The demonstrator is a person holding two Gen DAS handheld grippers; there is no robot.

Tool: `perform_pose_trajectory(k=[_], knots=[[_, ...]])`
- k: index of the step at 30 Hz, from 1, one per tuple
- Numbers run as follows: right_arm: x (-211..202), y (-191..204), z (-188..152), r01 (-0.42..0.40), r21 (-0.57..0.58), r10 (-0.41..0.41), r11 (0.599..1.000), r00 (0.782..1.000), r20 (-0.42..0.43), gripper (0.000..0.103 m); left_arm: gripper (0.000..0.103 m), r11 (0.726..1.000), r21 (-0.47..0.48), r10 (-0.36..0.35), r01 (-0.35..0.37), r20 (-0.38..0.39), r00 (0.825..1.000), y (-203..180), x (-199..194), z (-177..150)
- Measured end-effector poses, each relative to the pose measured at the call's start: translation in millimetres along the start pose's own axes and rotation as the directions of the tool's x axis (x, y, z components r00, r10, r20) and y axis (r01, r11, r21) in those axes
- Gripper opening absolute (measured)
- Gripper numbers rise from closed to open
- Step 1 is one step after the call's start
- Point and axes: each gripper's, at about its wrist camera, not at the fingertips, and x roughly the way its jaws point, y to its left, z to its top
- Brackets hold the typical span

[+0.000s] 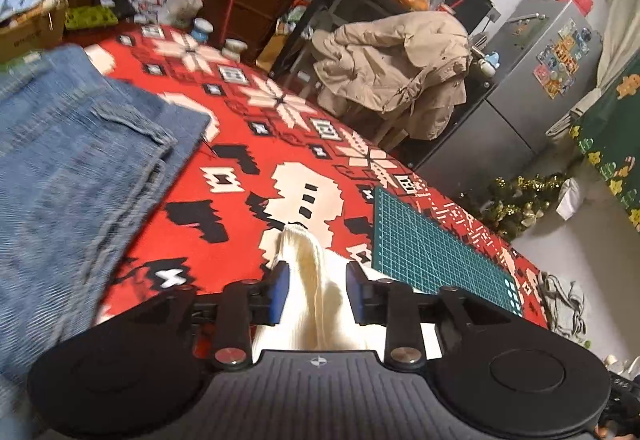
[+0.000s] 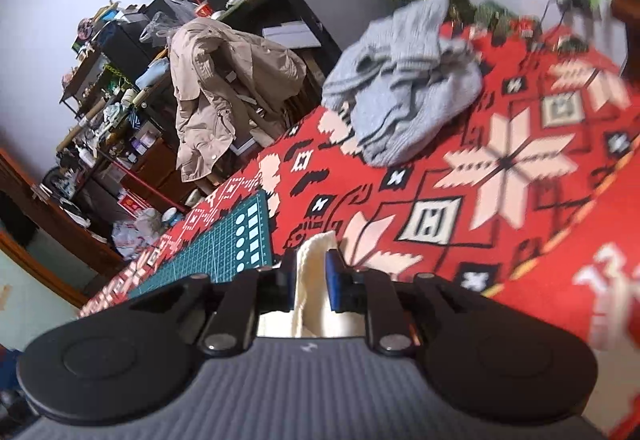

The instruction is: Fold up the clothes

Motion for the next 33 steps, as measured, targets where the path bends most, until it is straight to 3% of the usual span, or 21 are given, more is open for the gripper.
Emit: perform_pose_trajectory(k=[5, 9, 11, 14, 16, 19, 23, 26, 29, 33], knots=[[-53, 35, -13, 0.0, -0.177, 0.014, 0.984, 0.997, 0.081, 0.018, 0.018, 0.979, 0.184, -0.094, 0.092, 0.004, 0.996, -32, -37, -11], [-79, 66, -50, -0.06, -0.292, 0.069, 0.954, 0.997, 0.019, 0.012, 0.009, 0.941, 0.267, -0.191, 0.209, -0.09, 0.977, -59, -49, -46], [-84, 82, -77, -0.034, -0.38, 0.032, 0.924, 0.999, -0.01, 0.011, 0.008, 0.918, 0.345, -0.166, 0.198, -0.119, 0.979, -75, -50, -66], [-90, 104, -120, 0.043, -0.531, -0.067, 0.847, 0.997, -0.027, 0.01, 0.007, 0.886, 0.43, -0.116, 0.175, -0.16, 0.98, -88, -45, -89], [-93, 109, -144, 0.053, -0.572, -0.103, 0.818, 0.993, -0.054, 0.011, 0.007, 0.87, 0.468, -0.072, 0.153, -0.187, 0.98, -90, -41, -103], [-102, 109, -161, 0.072, -0.583, -0.12, 0.809, 0.992, -0.044, 0.011, 0.007, 0.868, 0.477, -0.047, 0.139, -0.2, 0.979, -83, -44, -117], [-109, 103, -163, 0.061, -0.544, -0.108, 0.837, 0.993, -0.054, 0.012, 0.007, 0.887, 0.438, -0.057, 0.143, -0.203, 0.978, -74, -51, -121], [-114, 98, -154, 0.052, -0.509, -0.073, 0.859, 0.997, -0.021, 0.012, 0.007, 0.901, 0.391, -0.118, 0.185, -0.19, 0.975, -70, -59, -119], [-111, 94, -142, 0.063, -0.482, -0.063, 0.874, 0.998, 0.017, 0.012, 0.007, 0.903, 0.371, -0.185, 0.219, -0.125, 0.975, -73, -65, -110], [-98, 88, -130, 0.099, -0.454, -0.089, 0.886, 0.995, 0.042, 0.012, 0.007, 0.916, 0.338, -0.193, 0.217, -0.103, 0.976, -75, -49, -101]])
